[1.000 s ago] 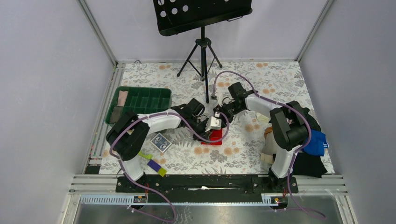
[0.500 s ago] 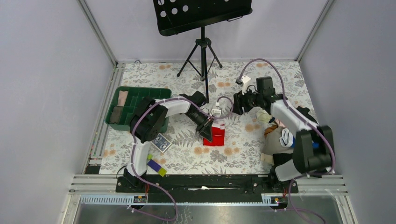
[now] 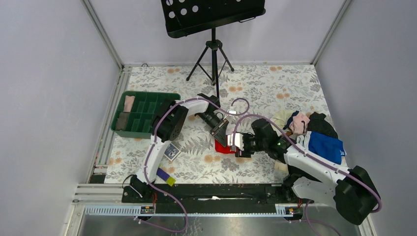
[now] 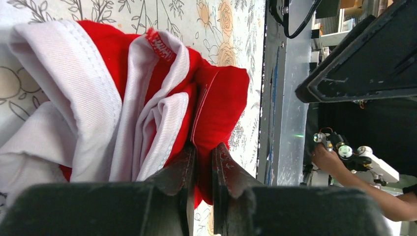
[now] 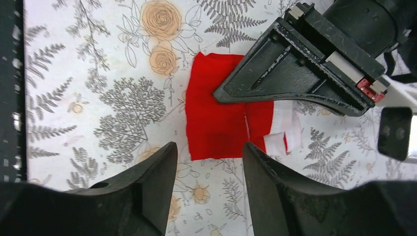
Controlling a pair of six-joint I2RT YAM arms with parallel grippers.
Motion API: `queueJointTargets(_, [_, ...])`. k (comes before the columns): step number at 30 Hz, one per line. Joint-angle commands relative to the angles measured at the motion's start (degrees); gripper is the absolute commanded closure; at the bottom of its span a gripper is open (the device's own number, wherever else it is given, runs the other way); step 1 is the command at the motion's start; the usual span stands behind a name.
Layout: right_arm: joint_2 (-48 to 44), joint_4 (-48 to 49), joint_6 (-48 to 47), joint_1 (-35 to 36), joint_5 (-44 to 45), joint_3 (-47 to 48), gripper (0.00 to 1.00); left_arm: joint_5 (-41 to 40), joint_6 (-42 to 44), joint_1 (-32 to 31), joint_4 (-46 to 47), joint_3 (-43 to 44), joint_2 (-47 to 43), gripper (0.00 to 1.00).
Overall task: Roll the underwear
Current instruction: Roll the underwear to the center of the board.
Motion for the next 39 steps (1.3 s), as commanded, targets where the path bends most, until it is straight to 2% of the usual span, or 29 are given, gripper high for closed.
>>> queueJointTargets(1, [3.1, 5.2, -10.2, 1.0, 2.5, 0.2, 0.4, -7.2, 1.5, -0.5, 1.4, -1.4, 3.0, 0.98])
queueJointTargets(11, [11.8, 9.5, -21.9, 2.1, -2.2, -1.3, 0.39, -4.1, -4.2, 0.3, 4.8, -2.6, 5.4, 0.96])
queueJointTargets(17, [15.1, 8.8, -24.0, 2.7, -4.4, -1.4, 0.4, -4.4, -5.0, 0.3, 5.1, -2.4, 5.9, 0.95])
queueJointTargets(25, [20.0, 7.7, -26.1, 6.1, 1.5, -3.7, 0.32, -5.1, -5.3, 0.4, 5.2, -2.4, 5.9, 0.92])
queueJointTargets(26, [20.2, 7.9, -25.7, 6.2, 1.9, -3.7, 0.33, -5.4, -5.3, 0.6, 5.1, -2.4, 5.8, 0.91])
queueJointTargets(27, [20.7, 7.6, -25.4, 6.2, 2.2, -3.3, 0.4, -5.6, -5.3, 0.7, 5.1, -2.4, 5.5, 0.88])
queueJointTargets(30, [23.4, 2.1, -26.3, 6.2, 2.9, 0.1, 0.7, -5.1, -4.5, 1.7, 5.1, -3.1, 3.5, 0.79])
queueJointTargets(37, [27.5, -6.8, -22.9, 6.1, 3.4, 7.6, 0.93, -7.3, -1.4, 6.7, 5.2, -5.2, -8.5, 0.65])
queueJointTargets(39, [28.9, -9.1, -21.4, 5.7, 3.6, 9.6, 0.95, -7.4, -1.1, 8.9, 5.4, -6.8, -12.6, 0.62])
